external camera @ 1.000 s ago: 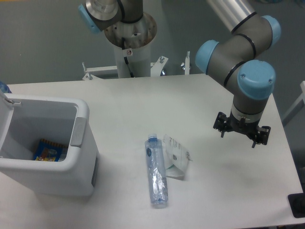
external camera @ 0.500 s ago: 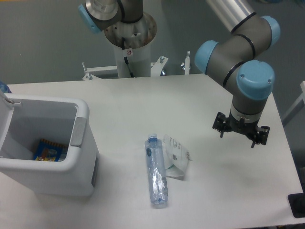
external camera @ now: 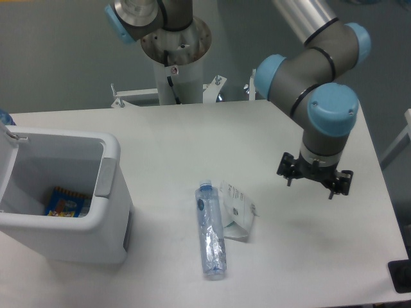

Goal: Place the trash in the trash can
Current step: 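Move the gripper over the crumpled white paper and lower it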

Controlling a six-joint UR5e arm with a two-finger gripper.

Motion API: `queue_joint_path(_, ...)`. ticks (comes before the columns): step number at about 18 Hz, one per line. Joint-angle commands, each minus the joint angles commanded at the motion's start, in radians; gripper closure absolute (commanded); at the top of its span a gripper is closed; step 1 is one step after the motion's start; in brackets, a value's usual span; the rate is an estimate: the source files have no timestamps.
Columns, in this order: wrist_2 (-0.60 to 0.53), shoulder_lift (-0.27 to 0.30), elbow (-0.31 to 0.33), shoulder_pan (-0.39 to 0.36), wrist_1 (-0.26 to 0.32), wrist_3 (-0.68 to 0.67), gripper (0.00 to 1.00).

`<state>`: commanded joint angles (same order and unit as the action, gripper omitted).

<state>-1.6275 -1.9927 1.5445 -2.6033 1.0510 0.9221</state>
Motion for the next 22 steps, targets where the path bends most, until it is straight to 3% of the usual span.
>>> queue_joint_path(5, 0.002, 0.008, 0.084, 0.026, -0.118, -0.017, 0.00)
queue_joint_path(7, 0.001, 0.017, 0.117, 0.048, -0.163, -0.104, 0.00)
queue_joint_path(12, 0.008, 0.000, 0.131, 0.127, -0.166, -0.293, 0.00)
queue_joint_path(22, 0.005, -0.023, 0.144, 0.189, -0.171, -0.365, 0.00)
